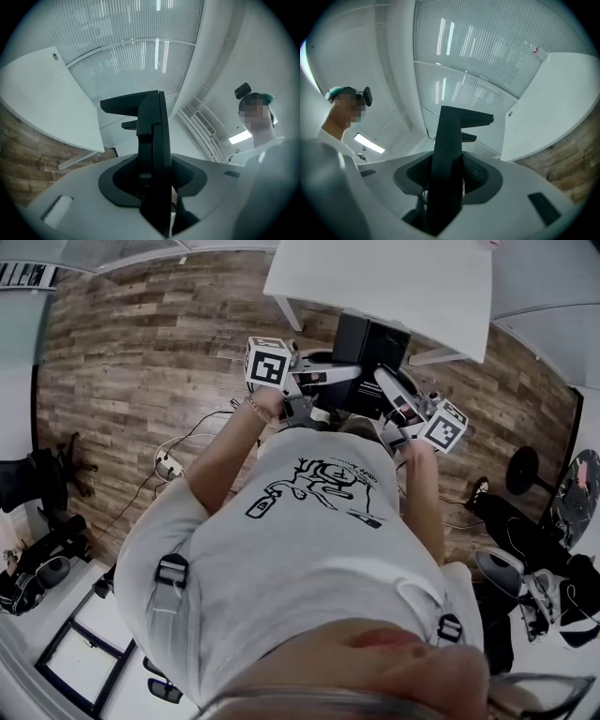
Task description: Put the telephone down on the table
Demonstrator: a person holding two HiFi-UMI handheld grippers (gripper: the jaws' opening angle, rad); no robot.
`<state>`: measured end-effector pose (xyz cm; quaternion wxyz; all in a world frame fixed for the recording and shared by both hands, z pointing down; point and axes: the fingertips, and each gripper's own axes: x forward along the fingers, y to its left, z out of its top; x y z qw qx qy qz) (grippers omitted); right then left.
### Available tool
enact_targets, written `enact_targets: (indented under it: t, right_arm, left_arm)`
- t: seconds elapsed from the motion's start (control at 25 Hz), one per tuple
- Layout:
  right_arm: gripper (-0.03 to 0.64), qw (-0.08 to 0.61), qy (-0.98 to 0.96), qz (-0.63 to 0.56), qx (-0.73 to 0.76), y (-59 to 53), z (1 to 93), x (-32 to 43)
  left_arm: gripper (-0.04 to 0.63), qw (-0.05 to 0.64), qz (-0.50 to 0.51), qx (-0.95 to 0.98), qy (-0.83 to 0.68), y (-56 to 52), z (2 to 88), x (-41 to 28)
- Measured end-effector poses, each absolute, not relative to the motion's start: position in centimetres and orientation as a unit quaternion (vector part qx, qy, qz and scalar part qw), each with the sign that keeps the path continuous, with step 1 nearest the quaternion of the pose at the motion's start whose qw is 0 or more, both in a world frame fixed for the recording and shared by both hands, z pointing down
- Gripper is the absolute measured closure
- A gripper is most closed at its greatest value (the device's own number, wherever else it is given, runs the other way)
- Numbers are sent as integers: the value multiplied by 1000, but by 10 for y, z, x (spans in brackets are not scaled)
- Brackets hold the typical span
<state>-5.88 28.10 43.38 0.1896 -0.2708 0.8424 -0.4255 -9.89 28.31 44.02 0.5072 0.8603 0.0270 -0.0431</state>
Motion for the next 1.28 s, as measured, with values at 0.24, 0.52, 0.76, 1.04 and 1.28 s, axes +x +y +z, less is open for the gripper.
enact_targets:
  t: [0.24, 0.52, 0.76, 1.04, 1.28]
  right_arm:
    - [459, 188, 841, -428, -274, 270, 437, -68]
    - [459, 199, 837, -434, -268, 255, 440, -68]
    - [459, 200, 834, -432, -277, 234, 444, -43]
    - [459, 212, 829, -436, -278, 194, 444, 3]
    - [459, 221, 825, -443, -273, 145, 446, 71]
  left_arm:
    - [434, 504, -45, 862, 29, 272, 445, -108]
    - [434, 508, -42, 860, 25, 256, 449, -107]
    - [434, 509, -36, 859, 30, 236, 452, -84]
    - [434, 519, -30, 854, 24, 196, 451, -38]
    - [434, 522, -21, 853, 17, 147, 452, 31]
